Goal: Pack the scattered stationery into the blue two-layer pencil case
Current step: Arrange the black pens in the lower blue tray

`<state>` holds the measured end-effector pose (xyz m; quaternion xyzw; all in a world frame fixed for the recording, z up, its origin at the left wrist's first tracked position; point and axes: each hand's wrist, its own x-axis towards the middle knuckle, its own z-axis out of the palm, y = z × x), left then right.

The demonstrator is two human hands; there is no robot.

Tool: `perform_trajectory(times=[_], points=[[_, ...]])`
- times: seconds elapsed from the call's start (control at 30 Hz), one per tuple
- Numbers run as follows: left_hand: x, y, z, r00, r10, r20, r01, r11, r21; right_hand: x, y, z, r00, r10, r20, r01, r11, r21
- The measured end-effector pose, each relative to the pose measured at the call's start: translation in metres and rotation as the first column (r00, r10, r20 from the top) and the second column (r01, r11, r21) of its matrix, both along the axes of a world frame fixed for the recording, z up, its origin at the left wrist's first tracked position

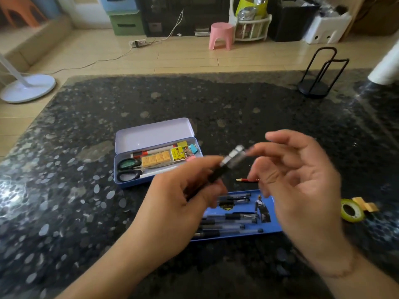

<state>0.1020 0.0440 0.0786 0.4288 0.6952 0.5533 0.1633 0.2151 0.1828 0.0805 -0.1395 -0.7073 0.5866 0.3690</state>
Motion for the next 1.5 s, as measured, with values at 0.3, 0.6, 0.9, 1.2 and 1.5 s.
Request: perform_trajectory(times=[0.3, 0.6, 0.9, 1.2, 1.5], points=[[0.008, 0.016, -0.03, 0.314, -0.105, 0.944, -0.377, 0.898, 0.225, -0.004, -0.022, -0.044, 0.931, -0.036, 0.362, -0.144, 0.877, 0.457], [-0.04, -0.01, -0.048, 0.987, 0.089, -0.133, -0.139, 0.889, -0.436, 0.002, 0.037, -0.067, 0.669, -0.263, 0.695, -0.259, 0.794, 0.55], [-0.035, -0.01, -0.069, 0.901, -0.167, -0.399, -0.088, 0.832, -0.548, -0.001, 0.032, -0.069, 0.651, -0.159, 0.742, -0.375, 0.783, 0.497], [-0.033, -0.007, -0.075, 0.883, -0.136, -0.449, -0.118, 0.862, -0.492, -0.002, 0.036, -0.07, 0.628, -0.273, 0.729, -0.392, 0.698, 0.599], [-0.035, 0.006, -0.082, 0.802, -0.244, -0.546, -0.072, 0.867, -0.493, 0.014, 0.077, -0.055, 0.61, -0.359, 0.707, -0.094, 0.852, 0.514]])
